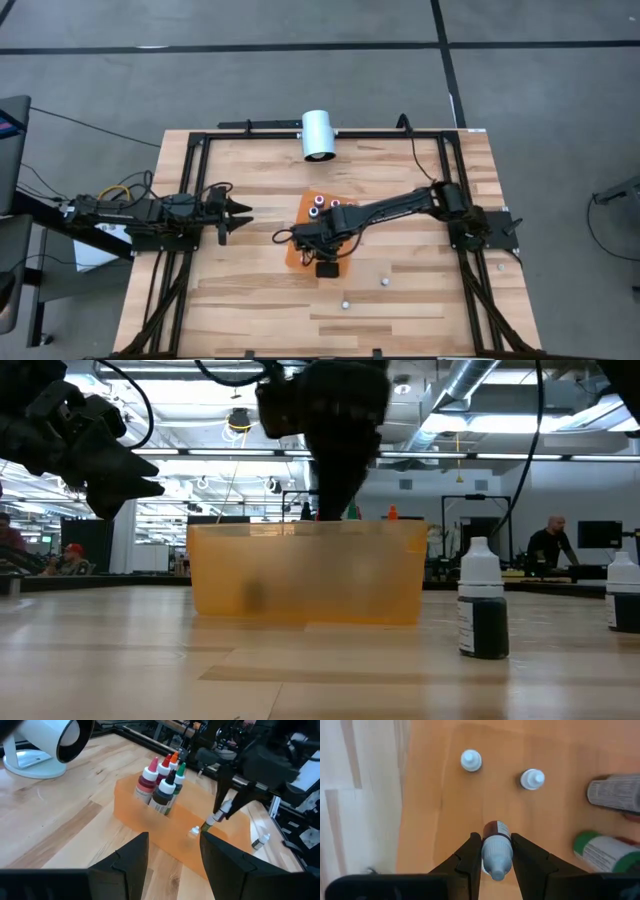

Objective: Pick & Place food coloring
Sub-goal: Put the small red food coloring bottle into the orange bin

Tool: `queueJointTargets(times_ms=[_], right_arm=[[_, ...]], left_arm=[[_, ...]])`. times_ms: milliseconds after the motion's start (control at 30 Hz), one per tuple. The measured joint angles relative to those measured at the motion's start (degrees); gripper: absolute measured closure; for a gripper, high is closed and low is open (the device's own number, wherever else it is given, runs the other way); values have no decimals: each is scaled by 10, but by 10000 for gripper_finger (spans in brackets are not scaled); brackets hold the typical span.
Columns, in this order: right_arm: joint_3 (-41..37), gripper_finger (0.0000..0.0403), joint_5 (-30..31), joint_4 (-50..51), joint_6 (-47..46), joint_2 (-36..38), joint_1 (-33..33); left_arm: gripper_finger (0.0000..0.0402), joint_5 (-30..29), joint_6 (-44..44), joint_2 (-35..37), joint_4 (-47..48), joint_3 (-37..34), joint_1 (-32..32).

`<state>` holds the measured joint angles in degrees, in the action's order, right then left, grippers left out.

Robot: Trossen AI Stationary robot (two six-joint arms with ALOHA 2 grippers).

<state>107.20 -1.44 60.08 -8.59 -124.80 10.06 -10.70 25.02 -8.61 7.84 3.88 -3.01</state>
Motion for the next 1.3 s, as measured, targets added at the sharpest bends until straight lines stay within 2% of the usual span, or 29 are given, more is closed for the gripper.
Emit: queueJointTargets(times_ms=[233,533,867,1300], right_arm=[[38,310,1,27,6,-49,-5],[38,310,32,24,12,-50,-5],[8,310,31,-2,16,-51,-5],[5,310,43,-15,26,-59,-13]], left_arm=[[233,4,0,-10,0,0,0],[233,3,0,-11,0,0,0],[233,3,-4,-11,0,0,0],[233,3,-4,-11,0,0,0]])
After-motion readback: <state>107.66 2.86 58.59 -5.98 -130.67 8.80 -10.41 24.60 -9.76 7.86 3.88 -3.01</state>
